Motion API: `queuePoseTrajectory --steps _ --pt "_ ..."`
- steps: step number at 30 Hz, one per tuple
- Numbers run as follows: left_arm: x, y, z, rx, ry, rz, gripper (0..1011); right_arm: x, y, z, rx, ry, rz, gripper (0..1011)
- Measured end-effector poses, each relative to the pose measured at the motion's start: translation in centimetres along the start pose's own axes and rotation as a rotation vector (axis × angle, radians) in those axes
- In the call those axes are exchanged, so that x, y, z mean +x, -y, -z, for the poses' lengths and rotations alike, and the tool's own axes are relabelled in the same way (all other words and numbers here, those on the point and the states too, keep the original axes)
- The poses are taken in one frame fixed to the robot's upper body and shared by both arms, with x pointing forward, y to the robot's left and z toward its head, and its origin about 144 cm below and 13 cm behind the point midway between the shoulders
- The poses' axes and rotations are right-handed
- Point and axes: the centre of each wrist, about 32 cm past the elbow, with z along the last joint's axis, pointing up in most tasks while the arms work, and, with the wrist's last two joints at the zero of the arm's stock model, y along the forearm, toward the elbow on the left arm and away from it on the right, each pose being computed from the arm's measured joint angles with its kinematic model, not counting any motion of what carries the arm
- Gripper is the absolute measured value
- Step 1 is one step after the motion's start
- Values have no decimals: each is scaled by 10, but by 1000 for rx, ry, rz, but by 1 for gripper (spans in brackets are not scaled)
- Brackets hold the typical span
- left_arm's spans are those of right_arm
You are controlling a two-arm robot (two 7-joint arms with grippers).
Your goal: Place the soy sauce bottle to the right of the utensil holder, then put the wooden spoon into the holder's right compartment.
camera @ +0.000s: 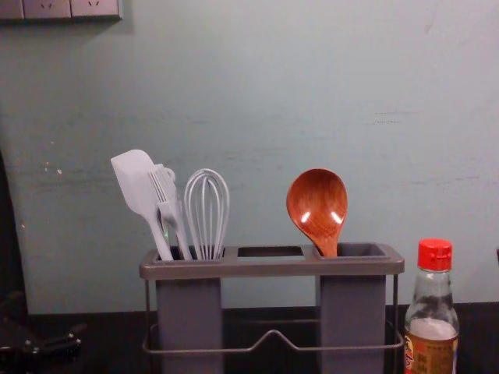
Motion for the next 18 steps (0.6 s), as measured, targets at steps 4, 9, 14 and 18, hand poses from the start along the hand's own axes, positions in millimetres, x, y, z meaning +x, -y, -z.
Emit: queuePoseTrajectory --steps 4,9,14,18 --pt "0 0 0 0 0 0 1005 -2 2 9 -40 18 -18 1004" --pt "0 0 0 0 0 0 1005 -8 3 20 -79 65 -58 1004" --pt "0 0 0 0 0 0 1005 -12 4 25 -80 109 -88 1004" --pt "0 0 0 0 0 0 1005 -15 4 27 -69 146 -98 1004"
